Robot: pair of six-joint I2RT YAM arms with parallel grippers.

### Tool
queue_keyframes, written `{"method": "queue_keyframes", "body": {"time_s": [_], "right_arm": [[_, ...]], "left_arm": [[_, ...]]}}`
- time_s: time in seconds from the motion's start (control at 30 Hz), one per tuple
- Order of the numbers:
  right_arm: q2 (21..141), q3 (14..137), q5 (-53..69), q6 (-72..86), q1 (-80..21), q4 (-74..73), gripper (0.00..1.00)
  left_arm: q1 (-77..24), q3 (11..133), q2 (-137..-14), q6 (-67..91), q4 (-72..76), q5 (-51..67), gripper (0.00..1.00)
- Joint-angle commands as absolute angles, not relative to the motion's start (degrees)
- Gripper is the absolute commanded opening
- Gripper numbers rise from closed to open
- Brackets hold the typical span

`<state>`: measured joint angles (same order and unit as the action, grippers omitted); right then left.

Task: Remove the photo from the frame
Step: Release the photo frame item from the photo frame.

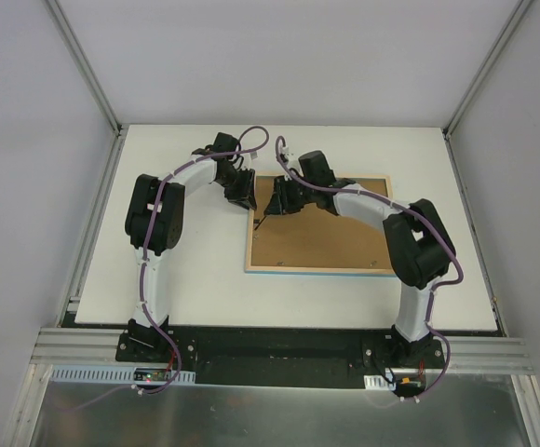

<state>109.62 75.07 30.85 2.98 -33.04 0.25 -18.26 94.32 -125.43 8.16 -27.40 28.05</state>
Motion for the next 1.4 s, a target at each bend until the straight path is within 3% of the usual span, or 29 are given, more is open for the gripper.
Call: {"method": "queue_keyframes", "body": {"time_s": [0.0,1.13,1.37], "right_arm": [[110.83,76.20,31.38,2.47,-34.28,0.36,0.01],[107.23,84.54,37.53,-8.43,-34.10,-13.26,0.01],[103.71,88.41,40.24,-12.83,-27.00,-20.64,0.01]], "left_arm": [[-17.75,93.16,-127.79,7.03,-27.95,26.72,0.14],[-17.67,93.16,-127.44,7.03,-27.95,26.54,0.14],[-17.23,93.16,-127.44,7.47,-27.95,25.66,0.13]]}}
